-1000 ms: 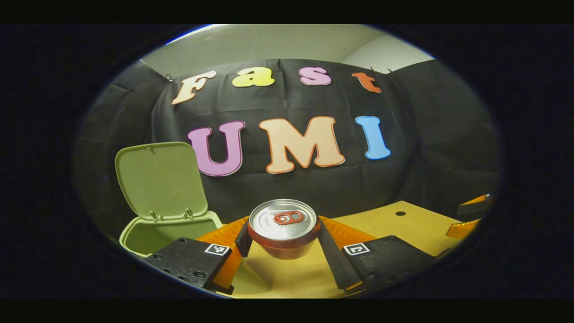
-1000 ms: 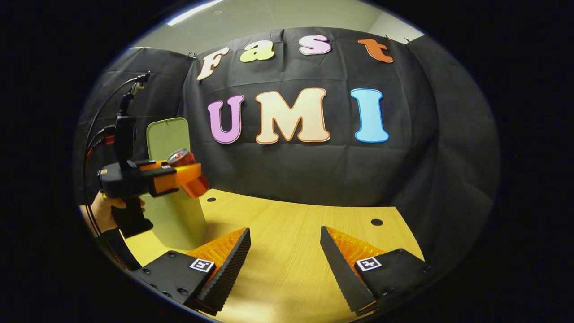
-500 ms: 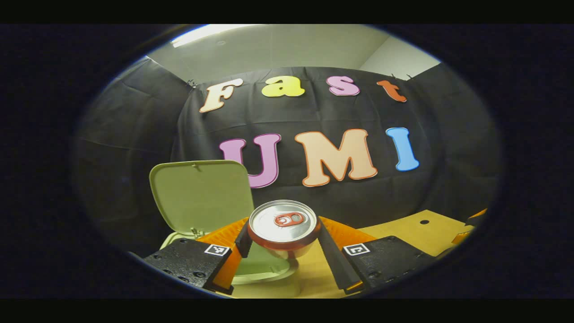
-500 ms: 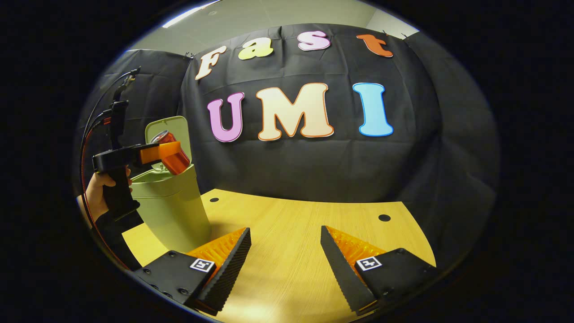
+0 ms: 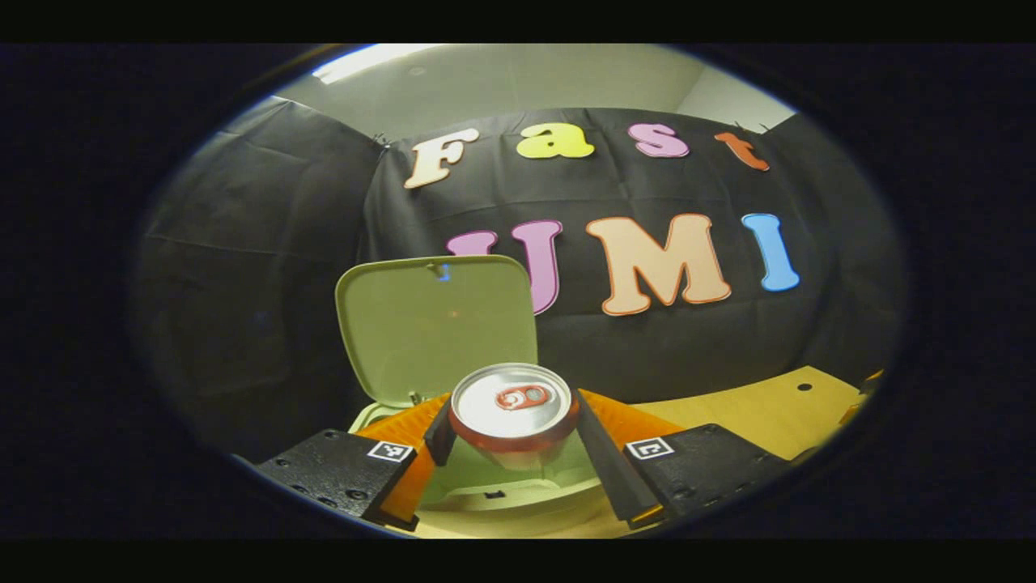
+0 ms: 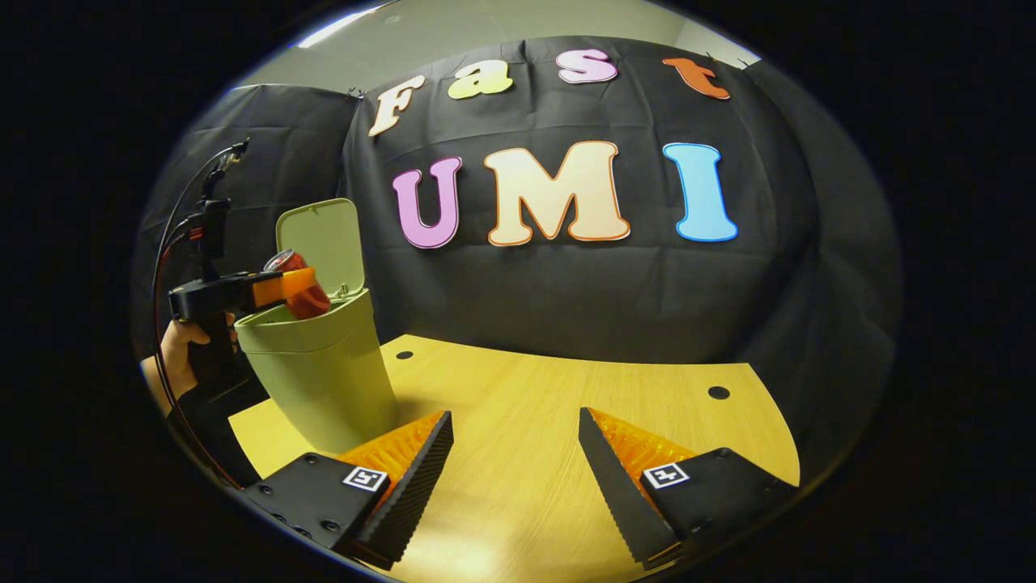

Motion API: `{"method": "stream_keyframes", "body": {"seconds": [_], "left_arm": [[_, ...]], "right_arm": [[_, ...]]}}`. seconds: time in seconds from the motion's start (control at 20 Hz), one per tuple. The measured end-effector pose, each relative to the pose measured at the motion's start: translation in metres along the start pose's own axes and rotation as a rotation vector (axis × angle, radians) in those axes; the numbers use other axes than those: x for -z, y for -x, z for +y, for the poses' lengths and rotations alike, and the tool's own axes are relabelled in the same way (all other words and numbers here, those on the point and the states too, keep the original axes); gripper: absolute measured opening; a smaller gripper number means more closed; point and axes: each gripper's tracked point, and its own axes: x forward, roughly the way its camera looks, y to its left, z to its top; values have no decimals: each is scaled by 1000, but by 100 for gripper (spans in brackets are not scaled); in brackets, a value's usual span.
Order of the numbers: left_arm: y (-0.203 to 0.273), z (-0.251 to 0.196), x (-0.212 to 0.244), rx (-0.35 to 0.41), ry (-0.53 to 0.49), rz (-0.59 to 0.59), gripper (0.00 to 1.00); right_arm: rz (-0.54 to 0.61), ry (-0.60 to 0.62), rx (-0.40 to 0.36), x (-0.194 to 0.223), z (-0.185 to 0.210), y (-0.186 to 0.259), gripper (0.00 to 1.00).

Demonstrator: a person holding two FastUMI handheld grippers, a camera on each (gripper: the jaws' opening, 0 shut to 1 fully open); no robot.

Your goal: Press the lid of the desktop garbage bin to open it, pick up the crumpled paper on the desktop and throw it into the bin, then pick up the pop can on the desktop and drop it into the bin, and finally close the garbage bin lid.

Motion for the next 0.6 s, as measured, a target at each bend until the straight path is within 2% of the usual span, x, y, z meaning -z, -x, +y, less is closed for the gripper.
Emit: {"method": "stream_keyframes", "body": {"seconds": [0.2, 0.3, 0.35, 0.4, 0.45, 0.5, 0.6], "left_arm": [[-2, 14, -9, -38, -10, -35, 99], [-5, 17, -19, -39, -17, -56, 95], [-6, 21, -26, -43, -19, -67, 95], [-9, 23, -36, -43, -16, -81, 99], [-12, 26, -46, -47, -10, -96, 95], [-17, 30, -58, -48, -2, -108, 95], [-29, 39, -79, -56, 11, -139, 95]], "right_arm": [[6, 29, -11, -2, 9, -5, 99], [2, 37, -9, -3, 13, -7, 99], [0, 37, -8, -4, 14, -8, 96], [0, 37, -6, -3, 16, -9, 99], [0, 37, -2, -3, 17, -9, 99], [-1, 38, 3, -2, 18, -10, 96], [-6, 30, 16, -2, 18, -10, 99]]}}
